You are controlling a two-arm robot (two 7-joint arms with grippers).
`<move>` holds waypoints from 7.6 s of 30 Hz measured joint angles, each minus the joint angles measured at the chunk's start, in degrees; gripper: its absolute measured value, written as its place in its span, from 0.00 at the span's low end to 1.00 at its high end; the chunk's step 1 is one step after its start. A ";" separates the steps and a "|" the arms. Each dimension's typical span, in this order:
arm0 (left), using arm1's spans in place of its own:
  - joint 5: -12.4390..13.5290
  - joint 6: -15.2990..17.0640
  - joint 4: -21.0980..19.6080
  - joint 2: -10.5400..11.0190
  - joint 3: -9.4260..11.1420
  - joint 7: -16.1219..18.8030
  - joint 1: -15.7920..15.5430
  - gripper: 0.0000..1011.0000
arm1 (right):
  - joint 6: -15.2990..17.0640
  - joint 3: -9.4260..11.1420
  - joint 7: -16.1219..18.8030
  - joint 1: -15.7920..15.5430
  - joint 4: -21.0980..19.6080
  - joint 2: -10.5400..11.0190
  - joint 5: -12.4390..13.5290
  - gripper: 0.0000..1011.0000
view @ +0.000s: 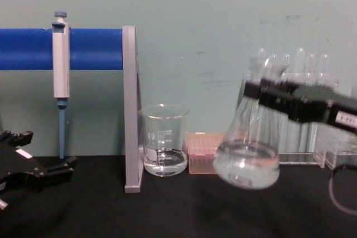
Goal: Grasp the erlenmeyer flask with one hand, shake it three times, then place it back.
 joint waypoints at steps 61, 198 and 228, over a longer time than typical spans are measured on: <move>0.00 0.00 0.00 0.00 0.00 0.00 0.00 0.99 | -0.51 2.15 -2.43 -3.47 -9.68 -3.13 -9.10 0.45; 0.00 0.00 0.00 0.00 0.00 0.00 0.00 0.99 | 1.25 11.28 -12.01 -7.44 -11.12 -4.25 -13.15 0.45; 0.00 0.00 0.00 0.00 0.00 0.00 0.00 0.99 | -1.04 3.53 -3.65 -3.47 -8.46 -1.73 -7.64 0.45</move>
